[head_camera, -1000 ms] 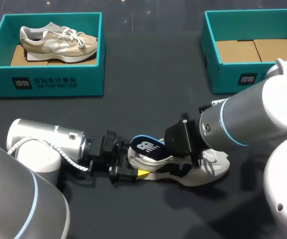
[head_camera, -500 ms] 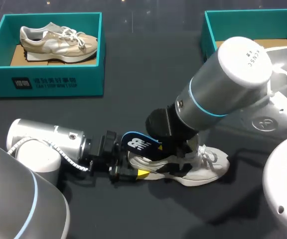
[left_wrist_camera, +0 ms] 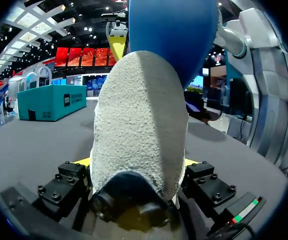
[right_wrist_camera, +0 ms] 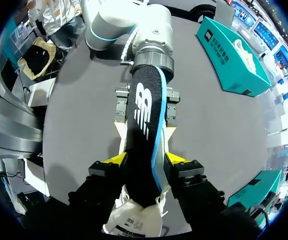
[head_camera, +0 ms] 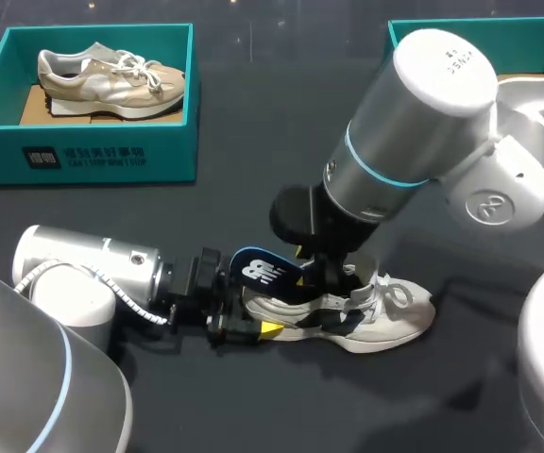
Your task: Take the shoe out of the shoebox, open the shoe tongue, remove and reinsert the insole, then place the shoe into the shoebox
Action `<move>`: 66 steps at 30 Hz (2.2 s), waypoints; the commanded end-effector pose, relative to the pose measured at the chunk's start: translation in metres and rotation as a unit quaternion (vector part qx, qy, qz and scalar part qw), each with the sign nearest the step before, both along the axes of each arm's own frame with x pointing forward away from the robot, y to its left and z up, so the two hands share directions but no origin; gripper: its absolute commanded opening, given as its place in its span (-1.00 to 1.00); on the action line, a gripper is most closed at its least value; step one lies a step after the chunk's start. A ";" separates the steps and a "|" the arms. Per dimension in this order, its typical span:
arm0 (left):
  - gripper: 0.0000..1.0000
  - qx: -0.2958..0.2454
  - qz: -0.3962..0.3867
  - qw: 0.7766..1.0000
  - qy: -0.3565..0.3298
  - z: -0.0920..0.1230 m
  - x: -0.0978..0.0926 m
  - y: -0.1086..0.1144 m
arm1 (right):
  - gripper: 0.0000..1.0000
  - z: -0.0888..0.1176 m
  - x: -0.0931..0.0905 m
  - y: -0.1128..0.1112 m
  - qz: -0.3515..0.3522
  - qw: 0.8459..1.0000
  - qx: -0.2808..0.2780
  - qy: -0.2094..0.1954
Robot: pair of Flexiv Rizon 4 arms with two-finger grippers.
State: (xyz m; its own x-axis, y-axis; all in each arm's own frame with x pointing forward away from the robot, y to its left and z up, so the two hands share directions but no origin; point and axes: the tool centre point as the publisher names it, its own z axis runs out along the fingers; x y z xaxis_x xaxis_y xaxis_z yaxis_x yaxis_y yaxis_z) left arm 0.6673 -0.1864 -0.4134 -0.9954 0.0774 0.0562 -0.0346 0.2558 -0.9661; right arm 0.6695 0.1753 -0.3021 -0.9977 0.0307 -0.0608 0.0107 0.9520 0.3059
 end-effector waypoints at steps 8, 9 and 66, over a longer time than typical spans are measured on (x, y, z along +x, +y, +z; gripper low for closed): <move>-1.00 0.001 0.001 1.000 0.000 -0.003 0.001 -0.002 | -0.04 -0.003 0.009 0.003 -0.019 0.997 0.036 0.068; -1.00 0.001 0.001 1.000 0.000 -0.003 0.001 -0.002 | -0.05 -0.004 0.009 0.004 -0.020 0.996 0.041 0.073; -1.00 0.001 0.001 1.000 0.000 -0.003 0.001 -0.002 | 0.02 -0.032 -0.003 0.029 -0.067 0.955 0.195 0.212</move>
State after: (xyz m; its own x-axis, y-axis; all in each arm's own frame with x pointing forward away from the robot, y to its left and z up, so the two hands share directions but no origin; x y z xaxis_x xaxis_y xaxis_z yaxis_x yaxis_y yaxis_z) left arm 0.6673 -0.1864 -0.4134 -0.9954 0.0774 0.0561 -0.0346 0.2558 -0.9661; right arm 0.6637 0.1984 -0.3335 -0.9164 0.0979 0.3881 0.3272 0.7414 0.5858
